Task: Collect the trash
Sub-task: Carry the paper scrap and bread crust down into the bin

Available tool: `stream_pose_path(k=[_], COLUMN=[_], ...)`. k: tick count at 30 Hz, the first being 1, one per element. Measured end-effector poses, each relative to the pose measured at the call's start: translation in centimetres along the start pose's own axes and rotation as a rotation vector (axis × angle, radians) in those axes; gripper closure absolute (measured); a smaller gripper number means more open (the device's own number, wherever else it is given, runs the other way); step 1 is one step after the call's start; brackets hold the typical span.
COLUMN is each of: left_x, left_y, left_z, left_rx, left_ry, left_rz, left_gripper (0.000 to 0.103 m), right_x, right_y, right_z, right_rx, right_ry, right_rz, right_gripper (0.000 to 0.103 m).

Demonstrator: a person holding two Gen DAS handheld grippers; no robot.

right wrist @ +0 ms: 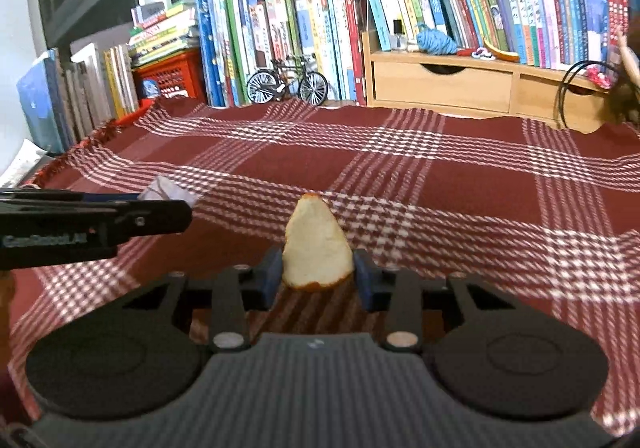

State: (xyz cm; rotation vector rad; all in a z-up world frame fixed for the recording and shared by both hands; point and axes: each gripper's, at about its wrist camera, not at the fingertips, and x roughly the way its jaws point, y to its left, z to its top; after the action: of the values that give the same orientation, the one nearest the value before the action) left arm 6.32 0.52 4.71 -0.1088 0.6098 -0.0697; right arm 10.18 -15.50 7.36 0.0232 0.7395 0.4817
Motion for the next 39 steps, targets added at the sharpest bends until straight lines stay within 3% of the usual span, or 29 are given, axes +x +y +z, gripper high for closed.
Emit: stream_pose_path(k=[22, 39], left_x=[-11.4, -15.9], left_y=[-1.8, -3.0], left_z=[-9.9, -16.8], left_rx=[0.001, 0.071], left_ry=[0.033, 0.065], left_rz=[-0.052, -0.041], left_gripper=[0.068, 0.068], right_x=[-14.8, -18.3], right_y=[3.6, 5.9], right_z=[-8.7, -15.7], right_rx=[0.051, 0.053], right_ry=[-0.056, -0.011], right_rz=[0.088, 0.115], right_gripper=[0.059, 0.058])
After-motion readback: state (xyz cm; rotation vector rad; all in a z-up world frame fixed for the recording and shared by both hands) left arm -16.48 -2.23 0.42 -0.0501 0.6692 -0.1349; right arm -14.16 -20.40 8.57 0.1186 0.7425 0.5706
